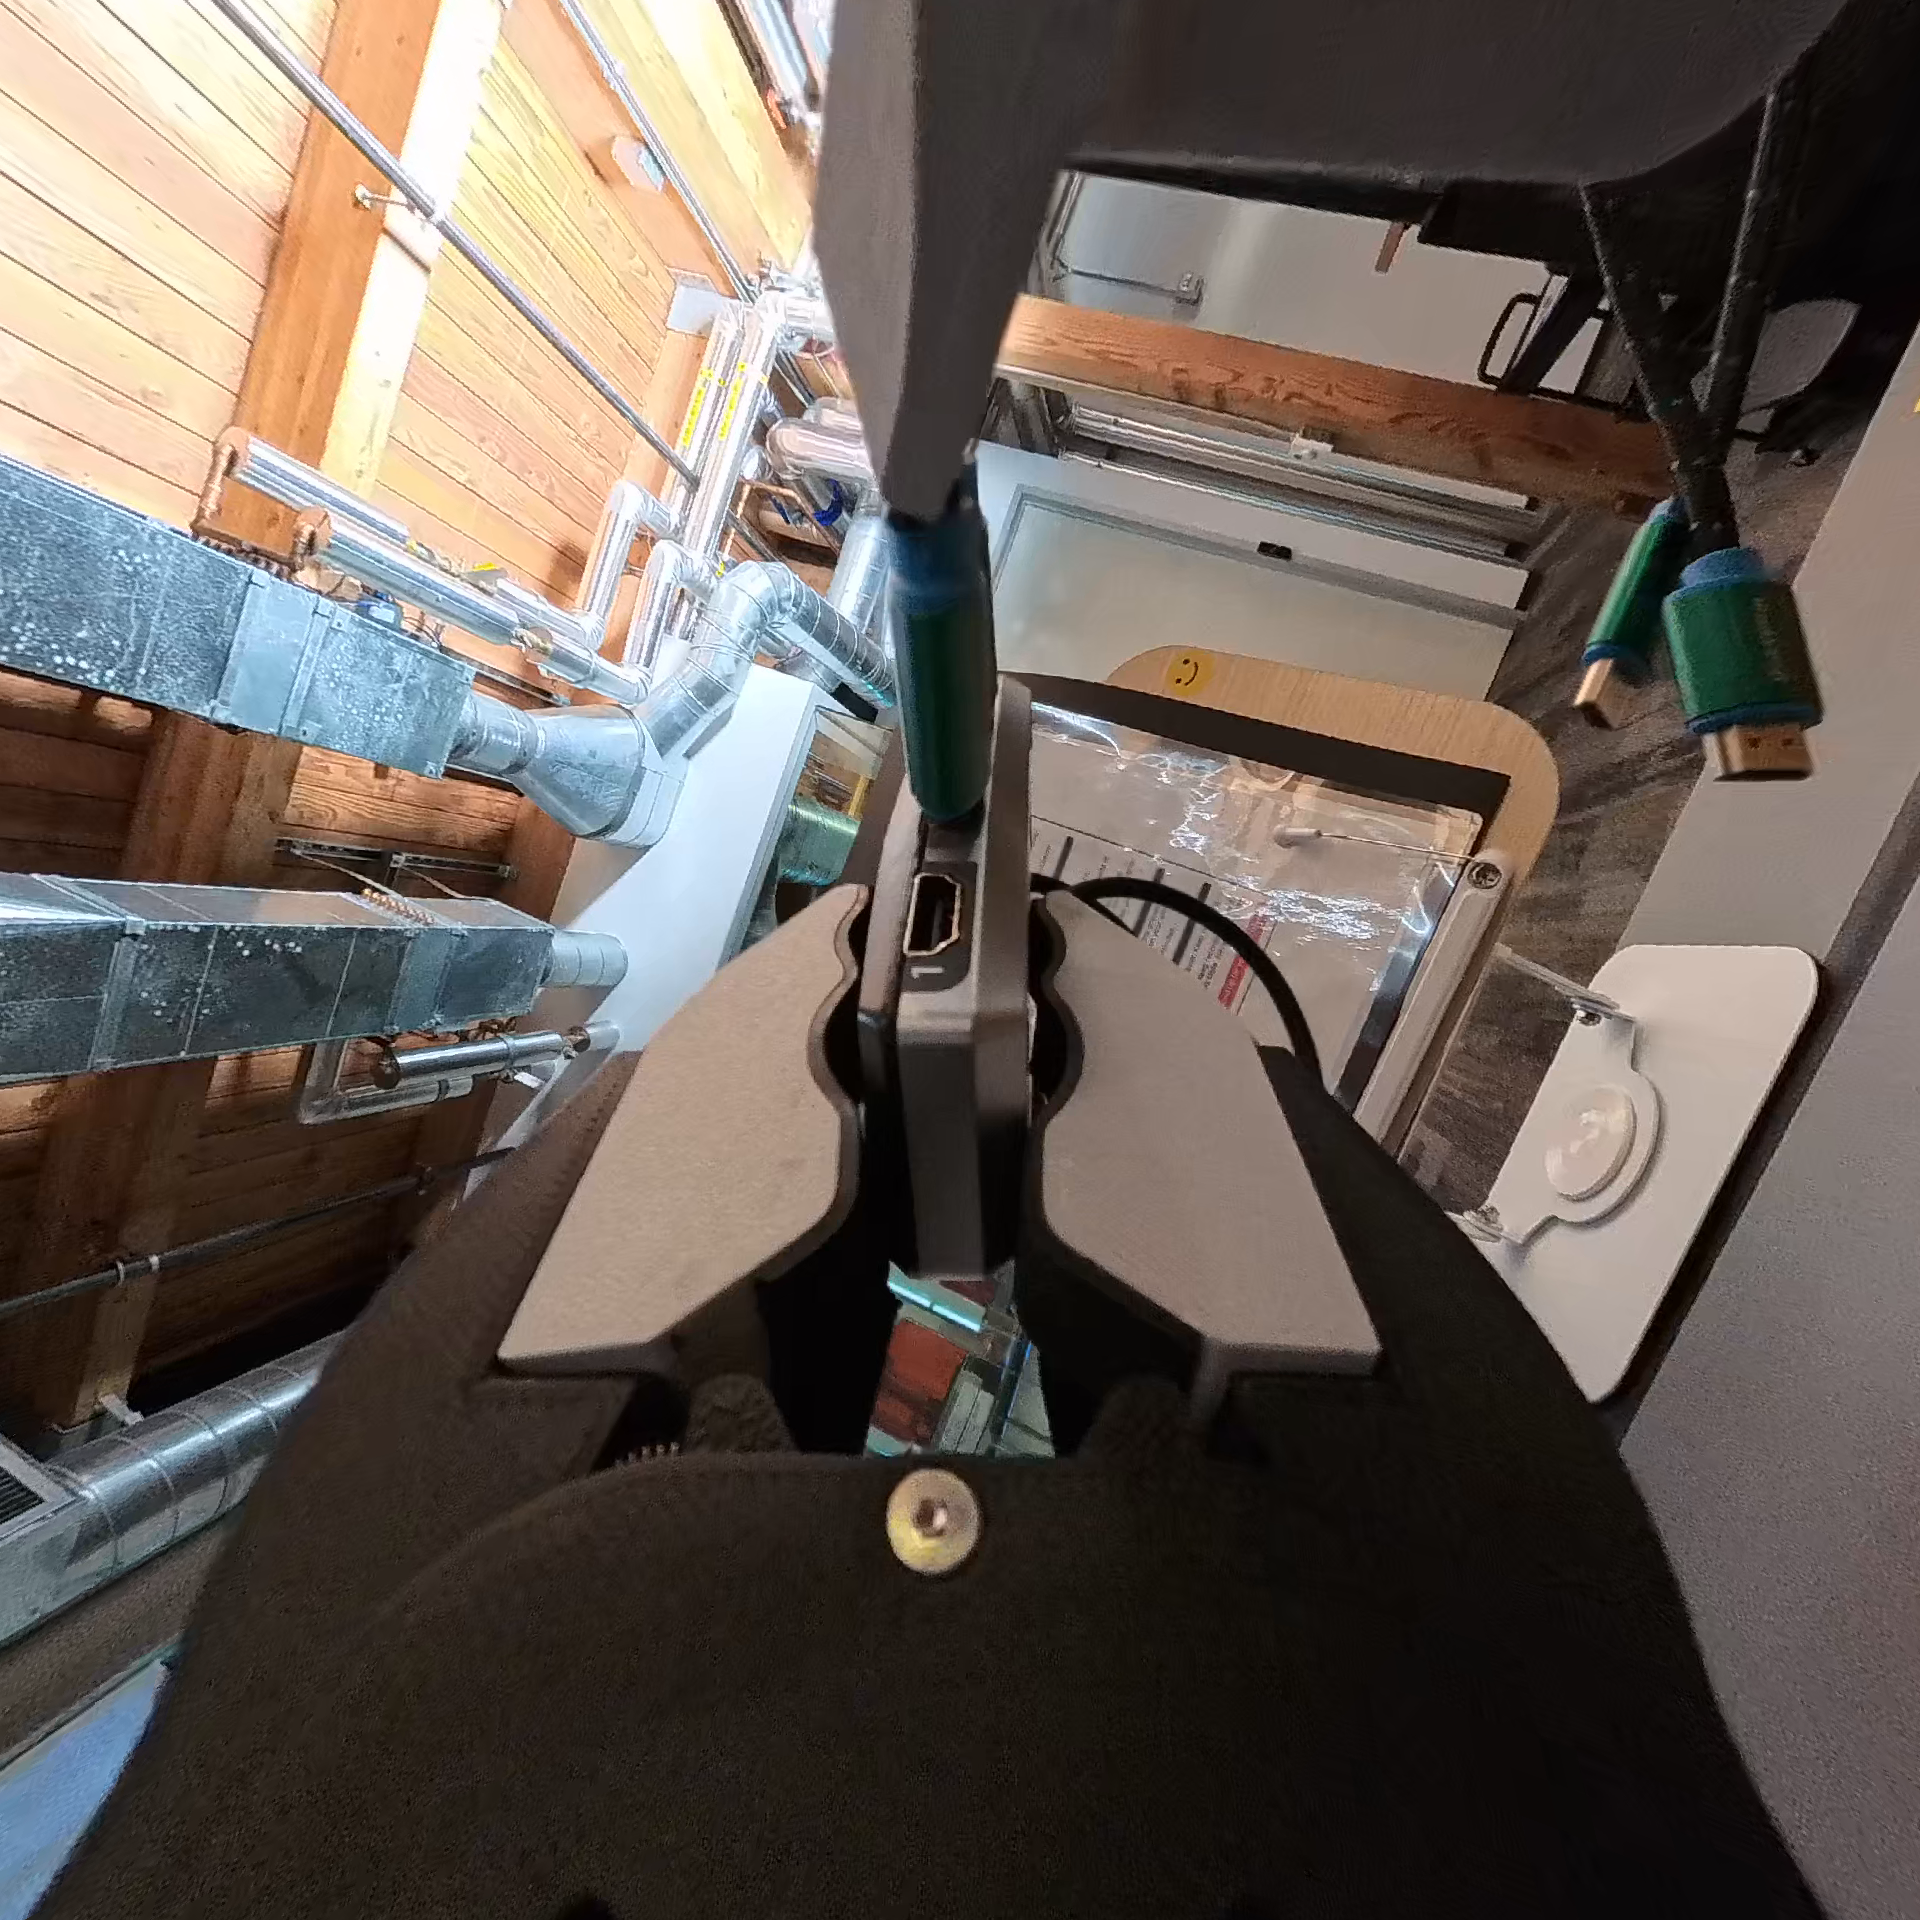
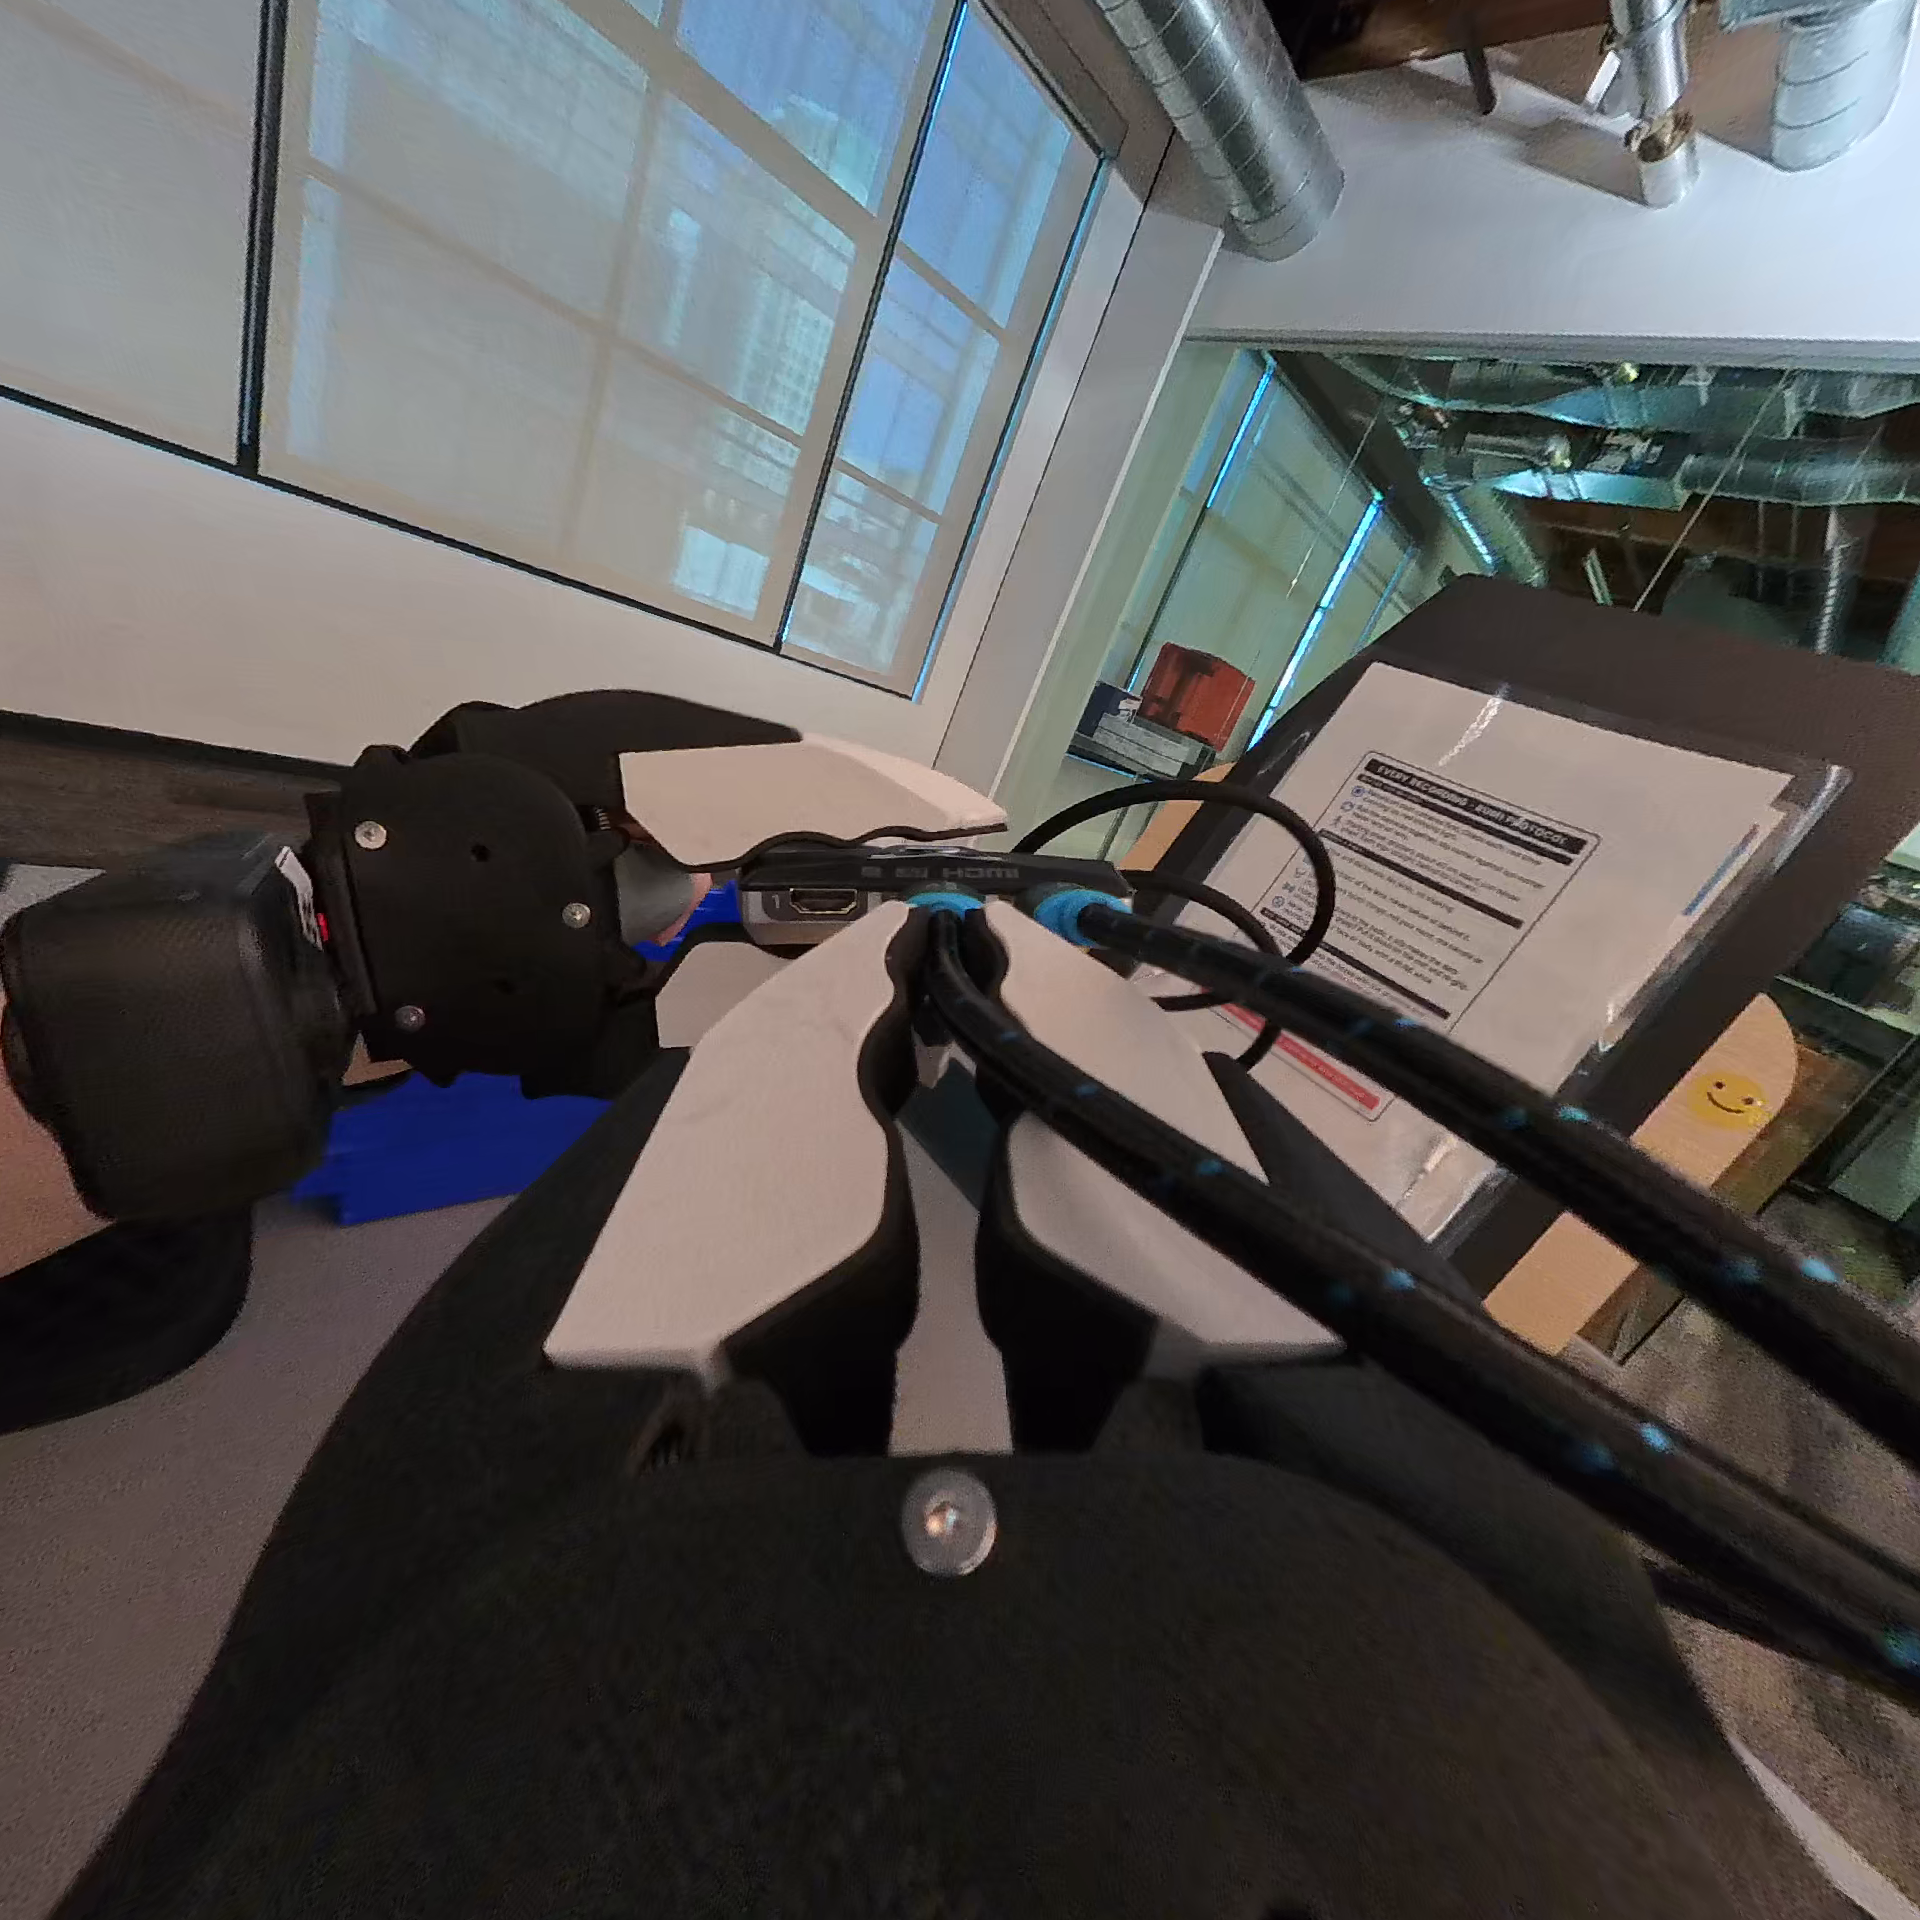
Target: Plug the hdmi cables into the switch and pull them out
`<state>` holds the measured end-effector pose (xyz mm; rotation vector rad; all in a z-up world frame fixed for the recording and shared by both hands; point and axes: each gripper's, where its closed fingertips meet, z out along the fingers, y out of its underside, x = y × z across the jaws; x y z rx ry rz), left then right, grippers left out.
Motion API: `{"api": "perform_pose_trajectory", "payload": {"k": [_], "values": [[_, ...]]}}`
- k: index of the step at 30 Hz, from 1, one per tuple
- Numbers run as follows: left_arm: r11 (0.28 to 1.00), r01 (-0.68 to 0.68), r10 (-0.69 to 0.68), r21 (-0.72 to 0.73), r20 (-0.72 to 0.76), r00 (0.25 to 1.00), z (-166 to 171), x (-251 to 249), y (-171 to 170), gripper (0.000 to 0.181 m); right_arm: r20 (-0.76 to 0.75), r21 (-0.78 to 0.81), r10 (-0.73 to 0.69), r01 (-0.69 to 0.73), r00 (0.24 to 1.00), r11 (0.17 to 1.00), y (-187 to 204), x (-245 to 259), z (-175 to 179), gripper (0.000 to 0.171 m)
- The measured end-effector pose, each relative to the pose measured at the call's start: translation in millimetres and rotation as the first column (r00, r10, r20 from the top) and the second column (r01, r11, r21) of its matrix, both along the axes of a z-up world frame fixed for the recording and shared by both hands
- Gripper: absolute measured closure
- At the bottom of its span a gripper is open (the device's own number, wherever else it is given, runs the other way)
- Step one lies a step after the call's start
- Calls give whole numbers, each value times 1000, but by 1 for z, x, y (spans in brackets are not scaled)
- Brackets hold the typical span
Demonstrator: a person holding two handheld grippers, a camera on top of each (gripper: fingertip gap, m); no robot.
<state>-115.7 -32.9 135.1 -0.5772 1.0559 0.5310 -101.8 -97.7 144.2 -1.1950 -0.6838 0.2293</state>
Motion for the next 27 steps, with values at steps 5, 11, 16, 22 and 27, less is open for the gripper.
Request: {"api": "perform_pose_trajectory", "payload": {"k": [5, 11, 16, 22, 27], "values": [[1000, 3, -3, 11, -8, 1000, 1, 3, -6, 154, -72, -105, 161, -168, 984, 980, -4, 4, 0, 164], [999, -18, 18, -42, -12, 1000, -4, 6, 1, 154, -36, -88, 85, -88, 996, 992, 2, 8, -2, 164], [998, -30, 29, -64, -19, 999, -9, 5, 9, 155, 74, -29, -56, 58, 996, 998, 3, 4, -4, 164], [998, -33, 33, -51, -8, 999, -4, 4, 4, 154, -81, -130, 109, -118, 991, 984, 0, 7, -1, 164], [995, -31, 30, -92, -12, 999, -8, 5, 8, 154, -113, -152, 105, -121, 988, 981, 4, 7, -4, 164]]}}
